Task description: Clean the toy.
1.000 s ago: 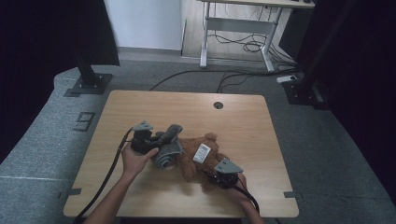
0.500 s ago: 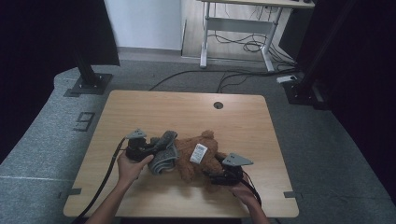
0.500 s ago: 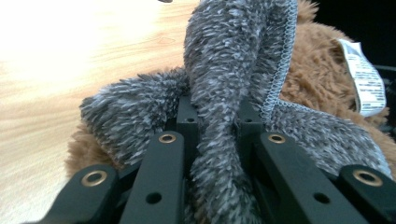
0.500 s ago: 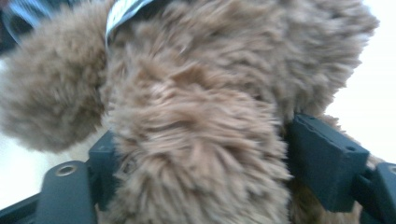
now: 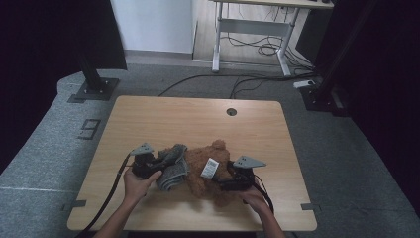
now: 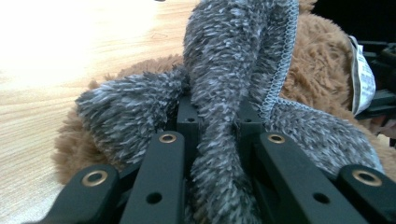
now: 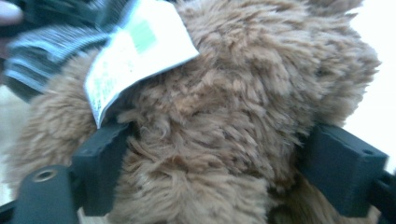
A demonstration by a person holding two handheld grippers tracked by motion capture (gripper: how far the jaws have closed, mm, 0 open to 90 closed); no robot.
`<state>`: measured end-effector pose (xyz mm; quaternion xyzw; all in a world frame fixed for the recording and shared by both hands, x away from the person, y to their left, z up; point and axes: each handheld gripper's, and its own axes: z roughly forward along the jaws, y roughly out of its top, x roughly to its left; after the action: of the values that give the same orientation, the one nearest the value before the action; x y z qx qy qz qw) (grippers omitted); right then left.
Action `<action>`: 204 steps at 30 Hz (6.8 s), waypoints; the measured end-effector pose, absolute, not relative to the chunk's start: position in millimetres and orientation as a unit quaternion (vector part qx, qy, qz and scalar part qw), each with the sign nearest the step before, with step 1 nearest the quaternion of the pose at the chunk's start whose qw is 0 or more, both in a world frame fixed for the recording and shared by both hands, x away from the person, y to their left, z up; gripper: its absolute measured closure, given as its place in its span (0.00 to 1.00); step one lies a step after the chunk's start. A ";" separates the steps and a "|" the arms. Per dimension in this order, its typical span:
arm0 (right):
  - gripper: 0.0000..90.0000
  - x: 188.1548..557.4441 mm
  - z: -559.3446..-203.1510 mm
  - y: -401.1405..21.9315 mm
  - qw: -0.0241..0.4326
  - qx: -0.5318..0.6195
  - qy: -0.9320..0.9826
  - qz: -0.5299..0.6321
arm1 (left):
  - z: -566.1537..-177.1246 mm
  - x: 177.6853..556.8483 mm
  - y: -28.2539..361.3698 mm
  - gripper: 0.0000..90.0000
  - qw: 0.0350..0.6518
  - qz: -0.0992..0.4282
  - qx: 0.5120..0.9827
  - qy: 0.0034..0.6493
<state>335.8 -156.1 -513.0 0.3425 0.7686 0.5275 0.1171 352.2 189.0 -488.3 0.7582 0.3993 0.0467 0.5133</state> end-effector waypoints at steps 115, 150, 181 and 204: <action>0.41 336.4 -527.5 -129.8 0.184 0.323 0.792 0.485 | -481.7 359.8 146.5 0.86 0.487 0.101 0.788 0.364; 0.45 323.9 -541.8 -127.6 0.246 0.316 0.780 0.480 | -469.2 372.5 166.8 0.85 0.490 0.085 0.765 0.409; 0.45 324.9 -543.4 -132.2 0.230 0.321 0.774 0.495 | -438.1 389.9 69.5 0.85 0.448 0.069 0.824 0.341; 0.45 325.4 -545.6 -131.1 0.228 0.324 0.773 0.495 | -450.5 412.1 58.4 0.86 0.379 0.100 0.847 0.358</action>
<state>325.4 -131.1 -545.6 0.3245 0.7733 0.4948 0.2276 412.1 58.4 -450.5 0.8472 0.3582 0.1003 0.3793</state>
